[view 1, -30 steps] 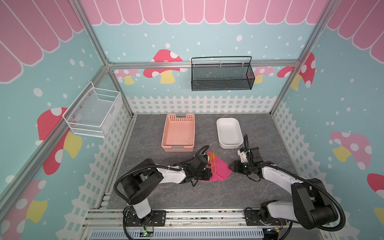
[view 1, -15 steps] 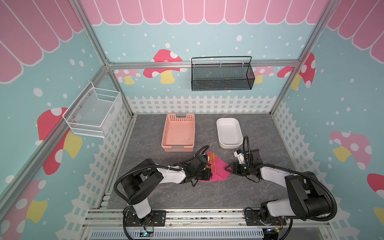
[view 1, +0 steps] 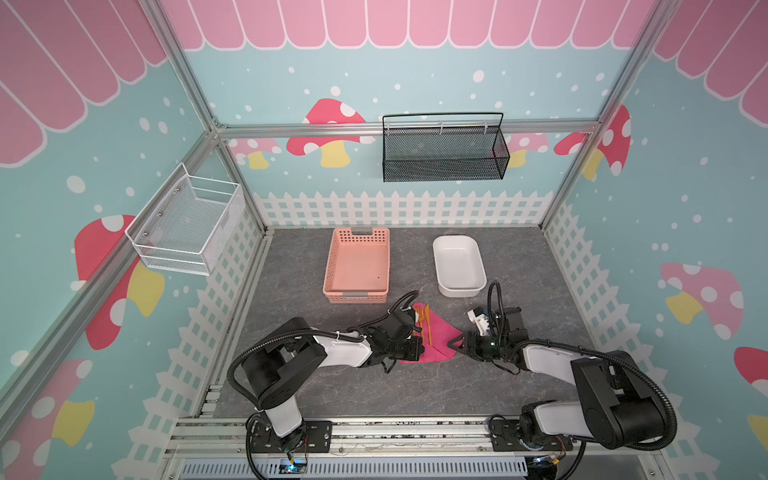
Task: Place the utensils on the paper napkin and roll it up
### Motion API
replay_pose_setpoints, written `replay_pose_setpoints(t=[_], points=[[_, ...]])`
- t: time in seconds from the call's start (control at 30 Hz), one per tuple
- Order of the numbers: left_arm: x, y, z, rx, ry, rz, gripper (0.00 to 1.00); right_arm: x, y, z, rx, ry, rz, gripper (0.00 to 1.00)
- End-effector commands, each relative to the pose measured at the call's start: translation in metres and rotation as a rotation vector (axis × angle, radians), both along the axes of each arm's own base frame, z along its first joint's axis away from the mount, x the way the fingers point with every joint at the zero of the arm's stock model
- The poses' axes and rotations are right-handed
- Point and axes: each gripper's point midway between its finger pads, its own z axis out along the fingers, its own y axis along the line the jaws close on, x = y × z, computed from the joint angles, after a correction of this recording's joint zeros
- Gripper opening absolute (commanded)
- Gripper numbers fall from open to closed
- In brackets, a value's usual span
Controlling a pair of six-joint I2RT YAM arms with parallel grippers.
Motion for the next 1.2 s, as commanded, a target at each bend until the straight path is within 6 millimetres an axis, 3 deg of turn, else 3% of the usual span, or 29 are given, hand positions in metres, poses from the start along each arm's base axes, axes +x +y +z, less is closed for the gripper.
replay_pose_setpoints(t=[0.0,0.23,0.67,1.17], points=[[0.004,-0.004,0.002,-0.001,-0.010,0.009,0.00,0.014,-0.002,0.008,-0.009,-0.046,-0.029,0.48],[0.004,-0.003,0.003,-0.001,-0.012,0.010,0.00,0.022,-0.005,0.010,-0.031,-0.062,-0.050,0.39],[0.005,-0.004,0.004,-0.003,-0.014,0.009,0.00,0.023,-0.003,0.018,-0.023,-0.073,-0.052,0.12],[0.004,-0.005,-0.001,-0.001,-0.004,0.007,0.00,0.014,0.031,0.033,-0.028,-0.086,-0.018,0.06]])
